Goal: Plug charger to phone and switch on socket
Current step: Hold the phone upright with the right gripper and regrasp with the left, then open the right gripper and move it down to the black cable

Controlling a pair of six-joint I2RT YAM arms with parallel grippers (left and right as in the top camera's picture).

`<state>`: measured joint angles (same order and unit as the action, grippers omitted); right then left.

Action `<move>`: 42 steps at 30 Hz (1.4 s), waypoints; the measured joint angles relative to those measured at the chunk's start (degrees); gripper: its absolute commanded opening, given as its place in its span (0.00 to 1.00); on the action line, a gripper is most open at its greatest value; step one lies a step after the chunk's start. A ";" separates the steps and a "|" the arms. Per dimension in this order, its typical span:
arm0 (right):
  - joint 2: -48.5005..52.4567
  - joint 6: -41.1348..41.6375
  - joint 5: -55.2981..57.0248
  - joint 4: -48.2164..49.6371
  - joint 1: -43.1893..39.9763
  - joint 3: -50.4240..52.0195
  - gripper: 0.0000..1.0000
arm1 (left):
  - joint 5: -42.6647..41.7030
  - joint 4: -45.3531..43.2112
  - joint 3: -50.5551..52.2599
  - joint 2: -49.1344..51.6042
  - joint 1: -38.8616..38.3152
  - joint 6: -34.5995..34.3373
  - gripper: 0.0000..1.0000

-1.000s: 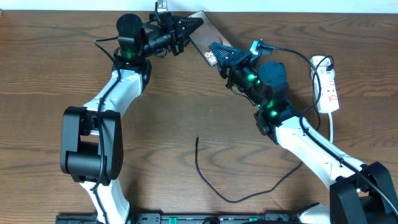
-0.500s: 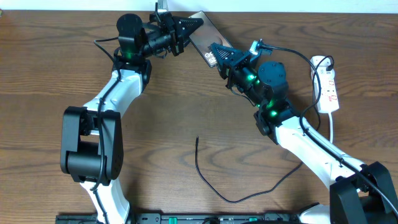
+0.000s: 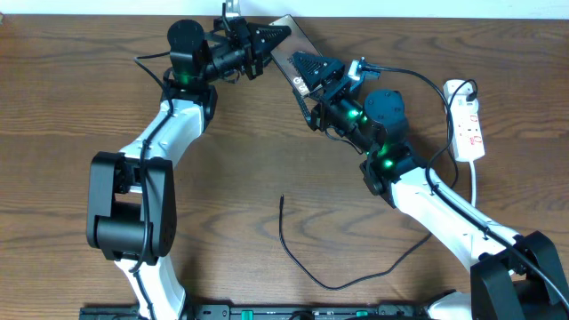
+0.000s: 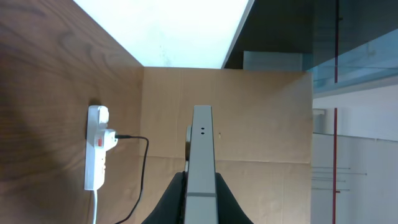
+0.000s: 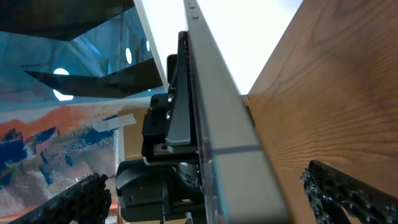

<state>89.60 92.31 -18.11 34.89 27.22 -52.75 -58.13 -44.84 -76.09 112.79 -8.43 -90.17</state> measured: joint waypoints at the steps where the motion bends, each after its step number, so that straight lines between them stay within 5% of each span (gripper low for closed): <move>1: 0.00 0.02 -0.09 0.00 0.00 -0.02 0.99 | -0.02 0.00 0.00 -0.02 0.20 0.02 0.07; 11: 0.00 -4.26 -3.34 -0.87 -0.02 -0.02 0.99 | -3.37 0.00 0.00 0.00 11.93 0.02 0.07; 21: 0.00 -18.78 -8.55 -16.59 0.07 -0.35 0.99 | -18.62 -0.09 -0.02 0.00 31.10 0.02 0.07; 30: 0.00 -33.31 -8.98 -44.61 5.57 -7.28 0.99 | -29.27 -0.22 0.00 0.00 33.55 0.24 0.08; 36: -0.07 -42.21 0.74 -64.87 12.11 -15.15 0.99 | -30.51 -0.31 0.00 0.00 33.55 1.51 0.07; 42: -0.13 -46.90 11.19 -68.61 17.77 -15.43 0.99 | -30.73 -0.31 -0.02 0.00 33.55 2.16 0.08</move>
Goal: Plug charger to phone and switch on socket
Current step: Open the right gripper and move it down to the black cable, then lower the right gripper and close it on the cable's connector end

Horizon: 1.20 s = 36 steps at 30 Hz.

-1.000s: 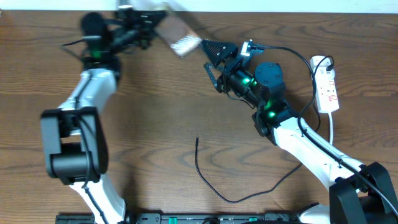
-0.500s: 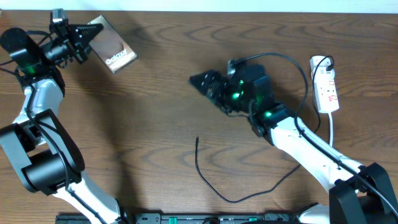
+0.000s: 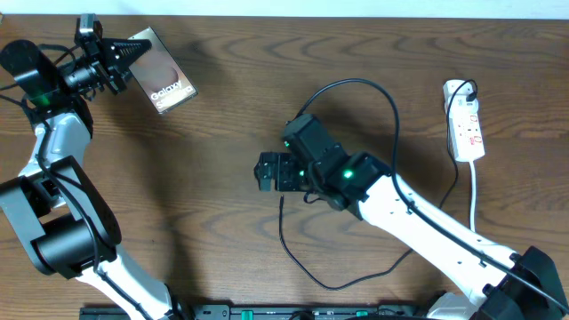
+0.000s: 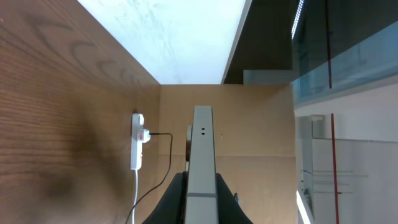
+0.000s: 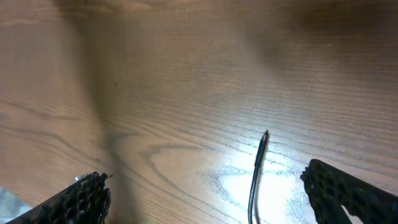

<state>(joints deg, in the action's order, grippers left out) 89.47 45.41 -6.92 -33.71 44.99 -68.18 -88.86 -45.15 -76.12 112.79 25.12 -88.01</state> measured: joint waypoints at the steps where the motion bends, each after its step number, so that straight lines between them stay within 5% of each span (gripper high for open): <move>1: 0.00 -0.17 0.42 0.00 0.42 0.00 0.99 | 0.00 0.00 0.02 0.00 0.00 0.09 0.07; 20: 13.09 9.33 0.09 -11.61 2.62 -5.11 0.93 | 0.00 0.00 0.02 0.00 0.00 1.05 0.07; 31: 21.57 9.88 0.20 -14.93 2.62 -10.32 0.80 | 0.00 0.02 0.02 0.00 0.00 1.05 0.08; 36: 23.93 10.01 0.39 -14.67 2.64 -10.34 0.67 | 0.00 0.00 0.00 0.00 0.00 1.05 0.08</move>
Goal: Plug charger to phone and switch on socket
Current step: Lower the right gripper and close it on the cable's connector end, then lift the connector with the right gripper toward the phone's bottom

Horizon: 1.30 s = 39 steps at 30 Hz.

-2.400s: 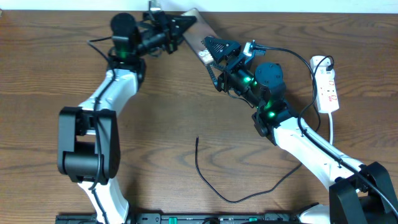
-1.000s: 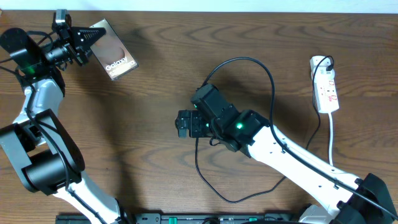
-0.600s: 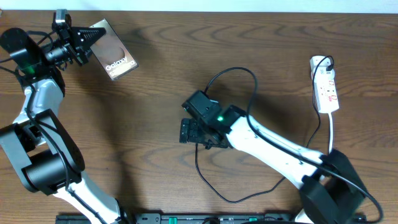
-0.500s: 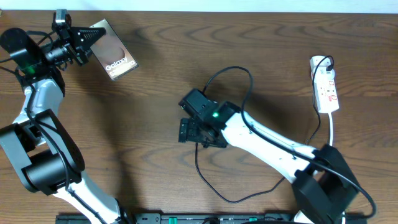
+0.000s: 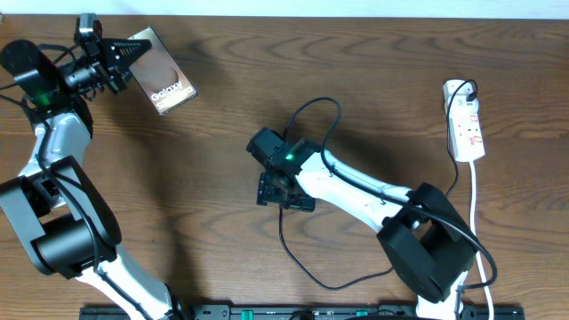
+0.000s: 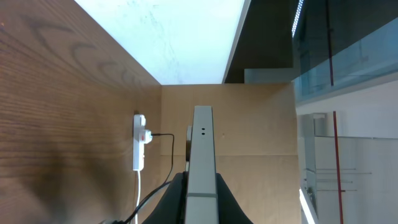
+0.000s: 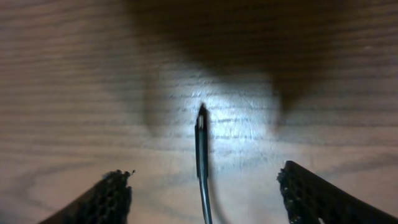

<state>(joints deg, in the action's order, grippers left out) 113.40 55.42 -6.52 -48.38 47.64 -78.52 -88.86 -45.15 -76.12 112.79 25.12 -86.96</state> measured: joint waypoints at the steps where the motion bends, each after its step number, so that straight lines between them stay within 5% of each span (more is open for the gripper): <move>1: 0.48 0.00 0.11 0.20 0.02 -0.02 0.63 | 0.00 0.00 0.02 0.00 0.00 0.00 0.07; 9: 2.97 0.09 1.29 1.75 0.02 -0.24 0.36 | 0.00 0.02 0.02 0.00 0.00 0.22 0.07; 20: 3.96 0.07 1.38 1.49 0.09 -0.68 0.15 | 0.00 0.02 0.02 0.00 0.00 0.68 0.07; 28: 4.00 0.11 1.38 1.29 1.25 -0.68 0.01 | 0.00 0.00 0.02 0.00 0.00 0.90 0.07; 39: 4.02 -0.15 -0.15 0.94 1.05 -0.68 0.01 | 0.00 0.02 0.02 0.00 0.00 1.29 0.08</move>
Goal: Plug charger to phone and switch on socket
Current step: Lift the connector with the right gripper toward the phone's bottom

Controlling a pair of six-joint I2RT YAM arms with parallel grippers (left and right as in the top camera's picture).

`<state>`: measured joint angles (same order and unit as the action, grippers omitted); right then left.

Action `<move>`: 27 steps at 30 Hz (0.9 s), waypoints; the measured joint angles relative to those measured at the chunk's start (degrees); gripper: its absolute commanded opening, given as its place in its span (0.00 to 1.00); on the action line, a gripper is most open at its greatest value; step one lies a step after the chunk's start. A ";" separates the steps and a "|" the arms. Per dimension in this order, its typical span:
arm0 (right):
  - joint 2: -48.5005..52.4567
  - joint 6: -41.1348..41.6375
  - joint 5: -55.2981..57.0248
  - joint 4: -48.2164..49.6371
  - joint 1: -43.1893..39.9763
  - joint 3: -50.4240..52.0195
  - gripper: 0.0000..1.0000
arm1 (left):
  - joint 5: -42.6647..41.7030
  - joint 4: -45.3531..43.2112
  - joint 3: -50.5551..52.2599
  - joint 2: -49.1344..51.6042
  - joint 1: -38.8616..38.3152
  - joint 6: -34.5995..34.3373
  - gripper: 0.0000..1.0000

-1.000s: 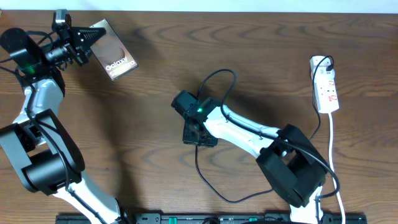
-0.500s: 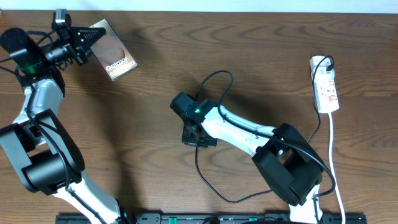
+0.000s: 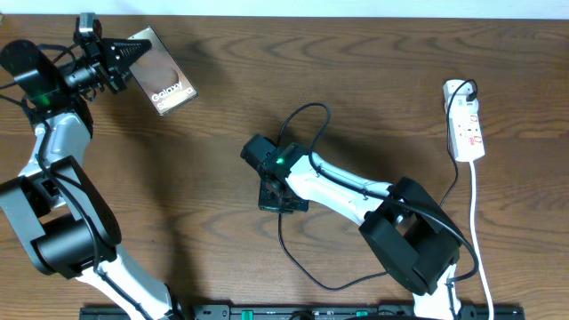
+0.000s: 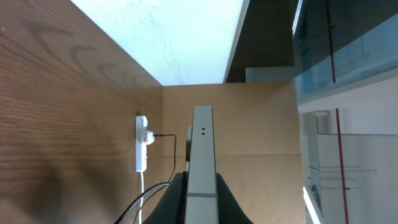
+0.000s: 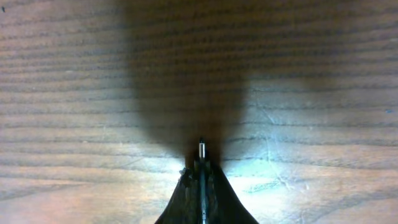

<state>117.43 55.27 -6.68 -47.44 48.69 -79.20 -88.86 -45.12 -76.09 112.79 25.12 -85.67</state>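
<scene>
My left gripper [image 3: 120, 60] is at the far back left, shut on one end of the phone [image 3: 163, 82], a dark slab marked "Galaxy". The left wrist view shows the phone [image 4: 201, 143] edge-on between the fingers [image 4: 176, 193]. My right gripper [image 3: 283, 197] is at the table's middle, shut on the free end of the black charger cable [image 3: 298, 262]. In the right wrist view the plug tip [image 5: 201, 148] sticks out just past the closed right gripper [image 5: 201, 173]. The white socket strip [image 3: 467, 120] lies at the far right with the charger plugged into it.
The cable runs in a loop along the front of the table [image 3: 222, 151] towards the strip's white lead [image 3: 476, 204]. The socket strip [image 4: 142, 151] also shows small in the left wrist view. A white wall edge runs along the back.
My right gripper was open, straddling the cable's free end; now it is shut on that end and sits a little lower. The left gripper and phone have not moved.
First both grippers were at the back centre, the left shut on the phone and the right open around it. Then the left held the phone at the far back left while the right was open over the cable end. Now the right is shut on the cable end.
</scene>
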 measured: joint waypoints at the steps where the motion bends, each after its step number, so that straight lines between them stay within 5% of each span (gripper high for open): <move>1: 0.07 -0.46 -0.92 -0.09 -0.37 -0.07 0.01 | 0.00 0.00 0.00 0.00 0.00 0.00 0.08; 5: 0.70 -4.70 -7.32 0.22 -2.89 -1.22 0.01 | 0.00 0.00 0.00 0.00 0.00 0.02 0.07; 16: 1.25 -32.68 -49.59 4.24 -17.77 -9.29 0.01 | 0.00 -0.02 0.00 0.00 0.00 0.11 0.07; 27: 1.25 -47.04 -76.39 23.89 -25.22 -9.27 0.01 | 1.92 0.00 -0.02 0.00 -3.28 0.44 0.08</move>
<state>118.67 8.23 -83.07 -23.55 23.46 -88.47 -86.94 -45.12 -76.12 112.79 21.85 -85.23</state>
